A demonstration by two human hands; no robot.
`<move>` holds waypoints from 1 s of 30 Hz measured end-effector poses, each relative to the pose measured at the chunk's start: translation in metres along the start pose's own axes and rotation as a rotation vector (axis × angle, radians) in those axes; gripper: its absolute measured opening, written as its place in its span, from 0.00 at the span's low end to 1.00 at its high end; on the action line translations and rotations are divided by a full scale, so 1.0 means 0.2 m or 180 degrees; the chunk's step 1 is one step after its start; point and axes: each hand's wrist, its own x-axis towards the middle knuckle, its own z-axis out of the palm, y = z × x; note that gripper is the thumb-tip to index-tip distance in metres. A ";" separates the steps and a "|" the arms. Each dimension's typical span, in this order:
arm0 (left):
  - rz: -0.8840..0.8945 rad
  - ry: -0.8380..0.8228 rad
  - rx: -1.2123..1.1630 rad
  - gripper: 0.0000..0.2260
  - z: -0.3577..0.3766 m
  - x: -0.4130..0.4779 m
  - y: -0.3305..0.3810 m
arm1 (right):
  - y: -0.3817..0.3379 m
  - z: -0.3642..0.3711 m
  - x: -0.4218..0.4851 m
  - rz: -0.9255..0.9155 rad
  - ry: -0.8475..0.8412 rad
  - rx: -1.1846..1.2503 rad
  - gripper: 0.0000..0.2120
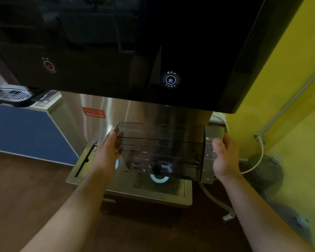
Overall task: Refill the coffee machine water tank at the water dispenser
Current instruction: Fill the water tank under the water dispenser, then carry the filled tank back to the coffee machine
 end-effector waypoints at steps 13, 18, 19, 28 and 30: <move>0.0262 0.0779 -0.0210 0.12 -0.44 -0.42 -0.05 | -0.03 0.29 -0.24 0.0599 -0.0514 0.0716 0.12; 0.0331 0.1239 -0.0304 0.14 -0.70 -0.58 -0.07 | -0.06 0.52 -0.38 0.0819 -0.0666 0.0567 0.17; 0.0352 0.1328 -0.0385 0.14 -0.74 -0.61 -0.07 | -0.08 0.58 -0.40 0.0864 -0.0718 0.0564 0.11; 0.0511 0.1842 -0.0840 0.12 -1.28 -0.78 0.06 | -0.19 1.17 -0.52 0.1321 -0.1321 0.0500 0.26; 0.0580 0.1873 -0.0862 0.12 -1.40 -0.80 0.11 | -0.23 1.31 -0.54 0.1384 -0.1487 0.0527 0.33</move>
